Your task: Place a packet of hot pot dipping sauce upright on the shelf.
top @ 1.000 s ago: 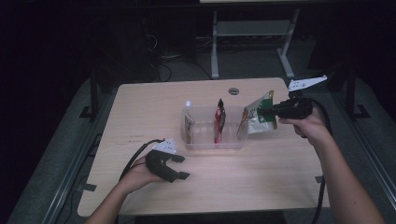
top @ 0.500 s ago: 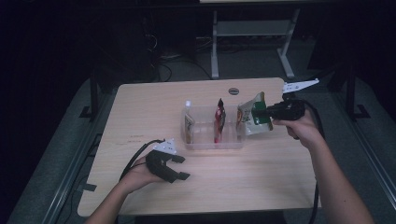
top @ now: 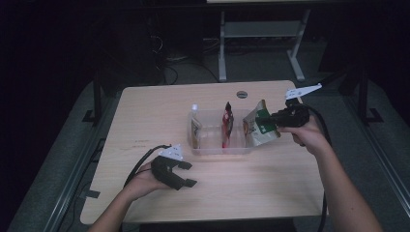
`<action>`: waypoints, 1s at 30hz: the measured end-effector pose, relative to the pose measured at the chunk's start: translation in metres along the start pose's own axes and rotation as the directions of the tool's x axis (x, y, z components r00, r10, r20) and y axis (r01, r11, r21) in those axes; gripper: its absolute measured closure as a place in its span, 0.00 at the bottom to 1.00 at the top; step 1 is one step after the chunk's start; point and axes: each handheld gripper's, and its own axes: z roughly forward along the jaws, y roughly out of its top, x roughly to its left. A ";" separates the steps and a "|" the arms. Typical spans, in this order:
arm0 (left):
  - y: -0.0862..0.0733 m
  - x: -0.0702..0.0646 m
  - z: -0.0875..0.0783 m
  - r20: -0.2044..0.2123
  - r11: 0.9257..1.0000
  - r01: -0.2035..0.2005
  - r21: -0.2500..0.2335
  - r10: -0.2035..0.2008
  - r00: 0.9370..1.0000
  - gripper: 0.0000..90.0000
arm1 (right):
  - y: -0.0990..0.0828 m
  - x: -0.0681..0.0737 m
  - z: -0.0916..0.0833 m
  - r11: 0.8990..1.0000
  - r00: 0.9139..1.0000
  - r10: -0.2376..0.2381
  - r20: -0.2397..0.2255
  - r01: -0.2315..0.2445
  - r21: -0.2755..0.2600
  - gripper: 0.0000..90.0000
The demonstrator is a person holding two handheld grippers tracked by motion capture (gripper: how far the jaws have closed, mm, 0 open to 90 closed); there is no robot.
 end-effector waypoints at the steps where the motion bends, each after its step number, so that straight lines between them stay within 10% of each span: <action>1: 0.000 0.000 0.000 0.001 1.000 -0.001 0.001 0.001 1.000 0.34 | 0.000 0.001 0.001 1.000 1.000 0.001 0.000 -0.001 0.001 0.99; 6: 0.000 0.001 0.000 0.000 1.000 0.000 -0.002 0.000 1.000 0.34 | 0.002 -0.001 0.004 1.000 0.999 -0.002 0.041 0.002 -0.005 0.95; 17: -0.001 0.002 -0.004 -0.018 1.000 0.000 -0.005 0.000 1.000 0.33 | -0.001 0.009 -0.003 1.000 0.990 -0.014 0.143 0.016 -0.007 0.43; 26: -0.002 0.003 -0.016 -0.056 1.000 -0.003 -0.014 0.002 0.998 0.33 | -0.006 0.027 0.000 0.995 0.957 -0.100 0.273 0.089 0.054 0.22; 30: -0.003 0.001 -0.021 -0.066 1.000 0.001 -0.013 -0.002 0.998 0.33 | -0.010 0.029 -0.007 0.997 0.957 -0.077 0.280 0.071 0.029 0.20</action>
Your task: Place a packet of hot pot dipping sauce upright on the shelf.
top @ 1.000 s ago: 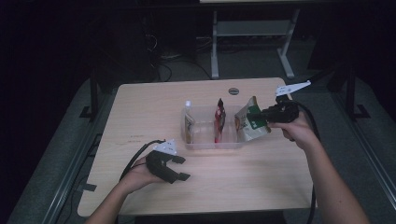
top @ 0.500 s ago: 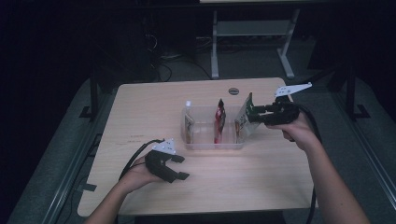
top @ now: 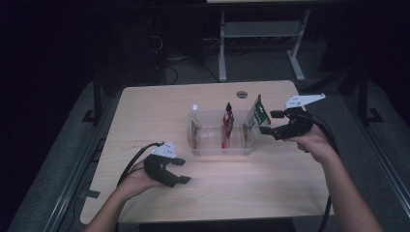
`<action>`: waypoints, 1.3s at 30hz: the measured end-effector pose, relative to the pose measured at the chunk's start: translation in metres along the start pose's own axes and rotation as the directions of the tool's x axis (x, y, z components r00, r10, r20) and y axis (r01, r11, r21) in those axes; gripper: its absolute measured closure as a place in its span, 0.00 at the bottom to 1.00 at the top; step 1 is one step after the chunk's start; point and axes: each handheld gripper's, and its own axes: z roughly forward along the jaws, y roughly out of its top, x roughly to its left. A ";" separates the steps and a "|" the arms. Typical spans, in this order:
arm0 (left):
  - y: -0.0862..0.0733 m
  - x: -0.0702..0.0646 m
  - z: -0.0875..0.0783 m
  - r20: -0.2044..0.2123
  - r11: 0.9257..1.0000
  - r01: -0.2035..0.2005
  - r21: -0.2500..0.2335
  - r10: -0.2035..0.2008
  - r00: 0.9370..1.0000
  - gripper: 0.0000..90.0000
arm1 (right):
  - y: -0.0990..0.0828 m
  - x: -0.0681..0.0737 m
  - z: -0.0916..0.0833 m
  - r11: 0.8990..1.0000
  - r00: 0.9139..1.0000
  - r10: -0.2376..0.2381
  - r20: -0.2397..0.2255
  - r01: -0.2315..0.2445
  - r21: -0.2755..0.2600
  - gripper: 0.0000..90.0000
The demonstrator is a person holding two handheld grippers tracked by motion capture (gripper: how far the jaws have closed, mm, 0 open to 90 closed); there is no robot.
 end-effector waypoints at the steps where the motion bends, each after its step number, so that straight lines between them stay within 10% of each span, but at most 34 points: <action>1: -0.001 0.000 -0.001 -0.001 1.000 0.002 0.003 -0.002 1.000 0.33 | -0.002 0.000 -0.002 1.000 1.000 0.003 0.001 -0.003 -0.002 0.20; 18: -0.022 -0.003 -0.017 -0.044 1.000 0.030 0.010 -0.030 0.999 0.32 | -0.052 0.019 -0.018 0.999 0.999 0.032 0.024 -0.032 -0.008 0.19; 39: -0.051 -0.001 -0.015 -0.144 0.996 0.035 0.078 -0.024 0.989 0.21 | -0.115 0.054 -0.013 0.993 0.997 0.002 0.082 -0.012 0.115 0.16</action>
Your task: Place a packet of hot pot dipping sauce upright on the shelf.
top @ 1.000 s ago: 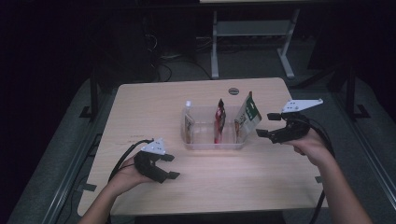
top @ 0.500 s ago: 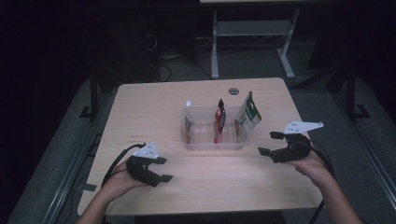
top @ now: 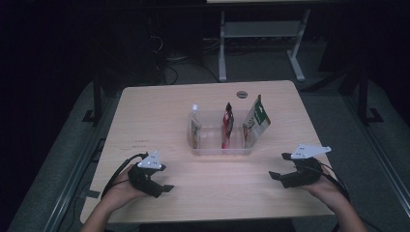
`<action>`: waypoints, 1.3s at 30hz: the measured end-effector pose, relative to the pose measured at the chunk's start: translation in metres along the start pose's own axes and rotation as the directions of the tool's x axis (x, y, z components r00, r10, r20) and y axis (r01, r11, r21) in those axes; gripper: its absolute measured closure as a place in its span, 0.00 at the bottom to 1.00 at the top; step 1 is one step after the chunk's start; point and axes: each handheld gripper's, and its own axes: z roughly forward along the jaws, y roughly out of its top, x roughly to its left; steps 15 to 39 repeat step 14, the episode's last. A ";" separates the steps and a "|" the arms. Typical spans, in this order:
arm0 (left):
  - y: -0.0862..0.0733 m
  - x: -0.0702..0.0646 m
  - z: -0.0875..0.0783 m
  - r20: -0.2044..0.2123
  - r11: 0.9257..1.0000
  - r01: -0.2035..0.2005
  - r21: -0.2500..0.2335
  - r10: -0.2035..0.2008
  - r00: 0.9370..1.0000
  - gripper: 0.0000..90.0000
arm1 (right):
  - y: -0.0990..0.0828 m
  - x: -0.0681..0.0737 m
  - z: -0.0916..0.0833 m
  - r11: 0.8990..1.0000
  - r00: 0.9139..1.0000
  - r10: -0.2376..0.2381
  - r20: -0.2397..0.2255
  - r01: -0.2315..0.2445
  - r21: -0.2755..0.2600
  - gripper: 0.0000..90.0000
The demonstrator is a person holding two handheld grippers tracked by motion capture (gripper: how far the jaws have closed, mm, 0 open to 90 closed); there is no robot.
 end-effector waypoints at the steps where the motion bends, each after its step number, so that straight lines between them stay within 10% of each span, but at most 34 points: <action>1: -0.001 0.001 0.001 0.004 1.000 -0.006 0.007 0.006 1.000 0.21 | 0.000 0.000 0.002 1.000 1.000 -0.010 -0.001 0.010 0.005 0.15; 39: -0.003 0.000 0.006 0.016 1.000 -0.010 0.024 0.010 1.000 0.21 | -0.003 -0.003 0.008 1.000 1.000 -0.023 -0.018 0.023 0.021 0.15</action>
